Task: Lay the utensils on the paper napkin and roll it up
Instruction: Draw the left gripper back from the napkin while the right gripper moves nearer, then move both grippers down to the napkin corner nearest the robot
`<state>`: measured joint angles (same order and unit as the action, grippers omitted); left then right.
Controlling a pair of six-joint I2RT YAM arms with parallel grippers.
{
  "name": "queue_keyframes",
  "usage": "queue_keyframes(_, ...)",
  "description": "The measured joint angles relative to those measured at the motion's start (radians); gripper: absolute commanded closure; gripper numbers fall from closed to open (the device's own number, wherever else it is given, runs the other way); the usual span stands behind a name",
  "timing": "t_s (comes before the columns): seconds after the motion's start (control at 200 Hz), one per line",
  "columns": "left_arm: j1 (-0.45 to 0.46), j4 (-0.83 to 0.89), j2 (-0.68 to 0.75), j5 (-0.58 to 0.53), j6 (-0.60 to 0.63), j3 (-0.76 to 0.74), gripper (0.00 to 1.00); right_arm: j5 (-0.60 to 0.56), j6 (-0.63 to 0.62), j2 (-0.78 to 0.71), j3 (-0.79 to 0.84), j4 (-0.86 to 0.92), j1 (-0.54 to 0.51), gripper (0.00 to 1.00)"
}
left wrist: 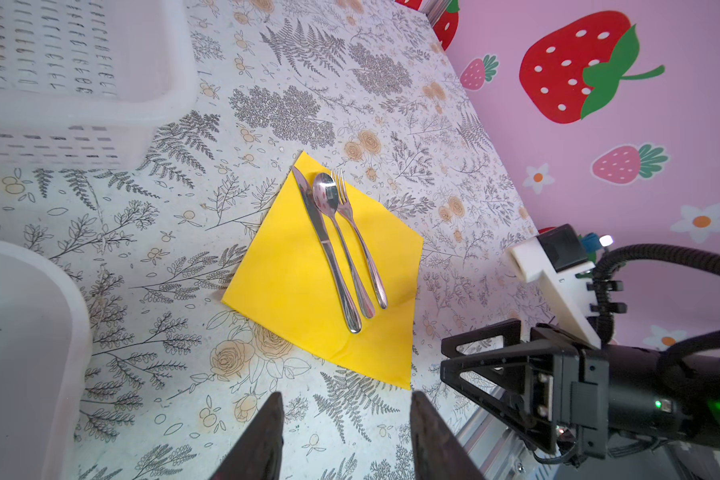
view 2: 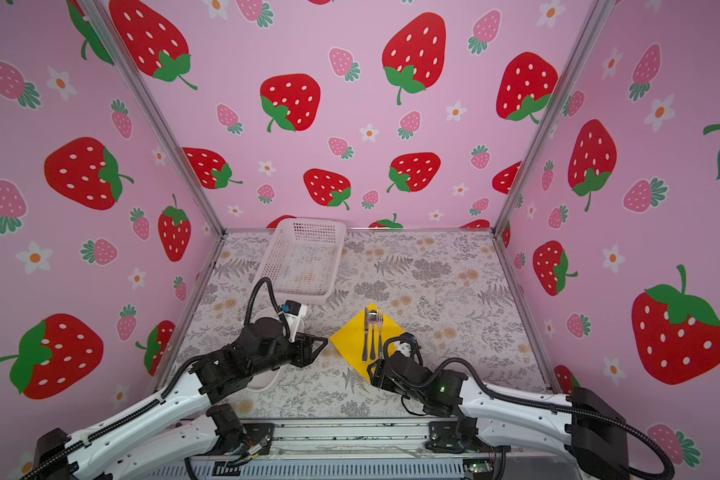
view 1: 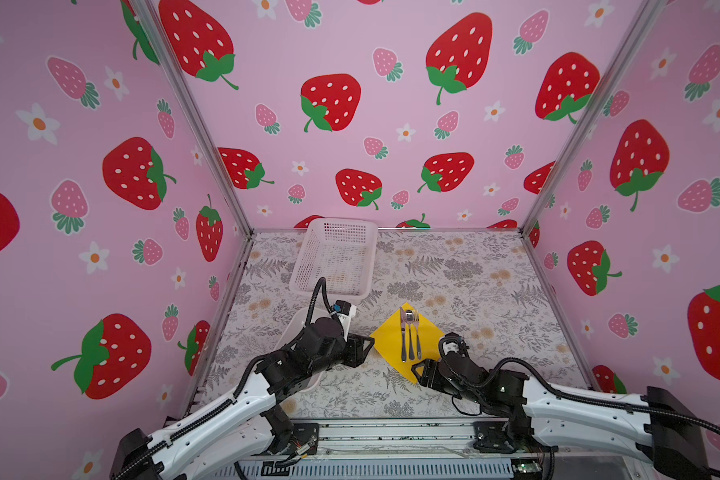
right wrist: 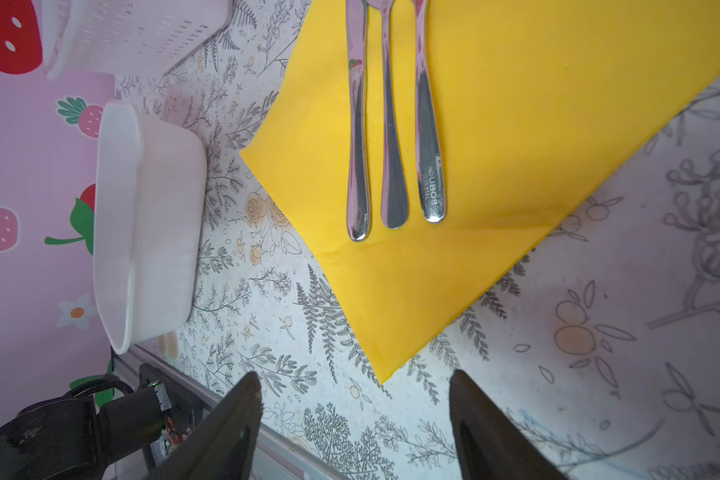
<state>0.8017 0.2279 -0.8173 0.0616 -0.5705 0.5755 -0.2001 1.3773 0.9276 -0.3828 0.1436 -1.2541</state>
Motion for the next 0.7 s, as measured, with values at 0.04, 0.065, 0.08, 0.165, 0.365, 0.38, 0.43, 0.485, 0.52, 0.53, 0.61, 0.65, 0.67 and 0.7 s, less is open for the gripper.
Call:
queue_keyframes(0.04, 0.0, -0.021, 0.012, 0.007, 0.012, -0.018, 0.49, 0.0, 0.006, 0.0, 0.008, -0.009, -0.001, 0.27)
queue_keyframes(0.065, 0.0, -0.04, 0.021, 0.013, 0.02, -0.032, 0.49, 0.001, 0.01, 0.0, 0.014, -0.013, -0.001, 0.27)
queue_keyframes(0.08, 0.0, -0.048, 0.024, 0.02, 0.027, -0.04, 0.48, 0.002, 0.011, 0.0, 0.018, -0.016, -0.001, 0.27)
queue_keyframes(0.165, 0.002, -0.124, 0.054, 0.06, 0.063, -0.107, 0.45, 0.007, 0.018, 0.0, 0.036, -0.023, -0.004, 0.26)
queue_keyframes(0.365, 0.017, -0.225, 0.101, 0.088, 0.156, -0.205, 0.34, 0.011, 0.033, 0.005, 0.041, -0.03, -0.021, 0.26)
queue_keyframes(0.38, 0.019, -0.232, 0.1, 0.089, 0.164, -0.207, 0.33, 0.011, 0.035, 0.005, 0.041, -0.031, -0.021, 0.26)
queue_keyframes(0.43, 0.026, -0.254, 0.092, 0.097, 0.185, -0.207, 0.3, 0.011, 0.04, 0.005, 0.044, -0.035, -0.022, 0.26)
queue_keyframes(0.485, 0.035, -0.281, 0.072, 0.103, 0.205, -0.207, 0.25, 0.011, 0.044, 0.006, 0.052, -0.04, -0.022, 0.25)
queue_keyframes(0.52, 0.043, -0.297, 0.053, 0.107, 0.22, -0.207, 0.24, 0.011, 0.045, 0.006, 0.056, -0.042, -0.022, 0.25)
queue_keyframes(0.53, 0.045, -0.3, 0.049, 0.108, 0.22, -0.207, 0.24, 0.011, 0.047, 0.005, 0.057, -0.042, -0.022, 0.25)
queue_keyframes(0.61, 0.071, -0.32, -0.003, 0.116, 0.258, -0.207, 0.24, 0.01, 0.052, 0.005, 0.063, -0.045, -0.022, 0.25)
queue_keyframes(0.65, 0.084, -0.328, -0.025, 0.122, 0.275, -0.207, 0.24, 0.008, 0.056, 0.005, 0.063, -0.045, -0.022, 0.25)
queue_keyframes(0.67, 0.09, -0.334, -0.035, 0.124, 0.283, -0.207, 0.24, 0.006, 0.059, 0.005, 0.063, -0.046, -0.022, 0.25)
queue_keyframes(0.7, 0.098, -0.341, -0.047, 0.127, 0.297, -0.207, 0.24, 0.005, 0.062, 0.005, 0.063, -0.046, -0.022, 0.25)
